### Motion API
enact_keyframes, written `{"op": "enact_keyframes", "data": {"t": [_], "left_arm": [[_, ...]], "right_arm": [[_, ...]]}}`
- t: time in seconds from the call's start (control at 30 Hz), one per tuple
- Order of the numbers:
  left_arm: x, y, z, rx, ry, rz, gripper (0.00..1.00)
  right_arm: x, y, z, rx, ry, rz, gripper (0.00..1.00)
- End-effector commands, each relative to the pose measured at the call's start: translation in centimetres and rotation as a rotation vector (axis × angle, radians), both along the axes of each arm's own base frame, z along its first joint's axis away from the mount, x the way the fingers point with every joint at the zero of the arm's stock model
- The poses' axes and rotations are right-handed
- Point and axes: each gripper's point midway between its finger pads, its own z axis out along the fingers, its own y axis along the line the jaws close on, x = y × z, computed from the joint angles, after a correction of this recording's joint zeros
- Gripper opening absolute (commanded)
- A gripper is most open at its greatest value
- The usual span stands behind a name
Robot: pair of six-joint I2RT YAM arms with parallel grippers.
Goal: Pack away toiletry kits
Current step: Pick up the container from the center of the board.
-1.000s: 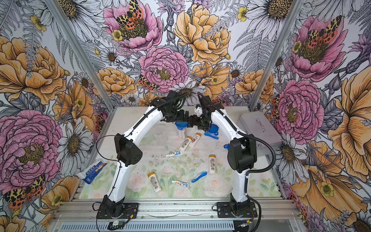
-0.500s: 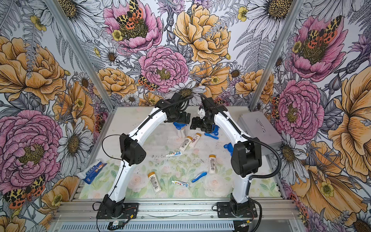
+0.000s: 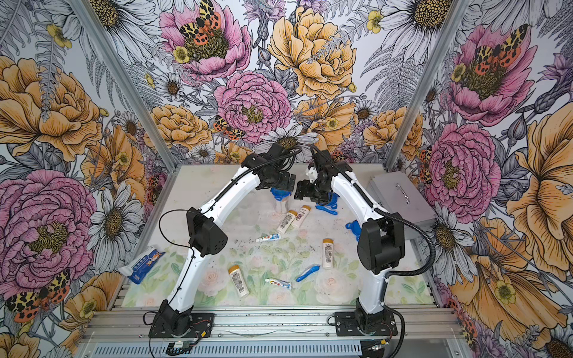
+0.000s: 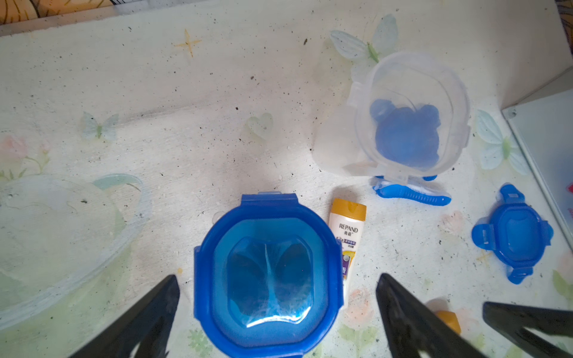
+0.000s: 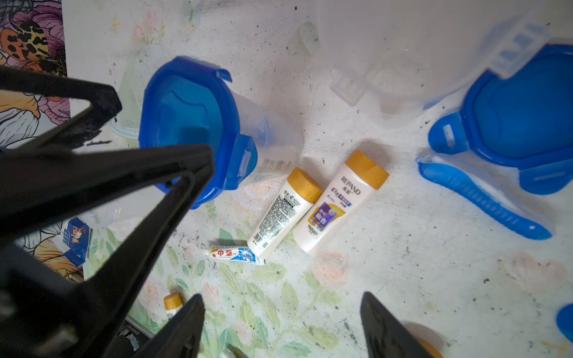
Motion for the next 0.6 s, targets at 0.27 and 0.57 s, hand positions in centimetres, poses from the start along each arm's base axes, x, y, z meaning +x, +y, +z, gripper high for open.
{"op": "enact_keyframes", "data": {"t": [0.27, 0.57], "left_arm": [[0.2, -0.1, -2.4, 0.043, 0.025, 0.008, 0.99], [1.1, 0.0, -4.2, 0.09, 0.018, 0.012, 0.99]], "right_arm": [[0.4, -1.1, 1.4, 0.0, -0.059, -0.022, 0.79], [0.7, -1.4, 1.6, 0.003, -0.062, -0.035, 0.79]]}}
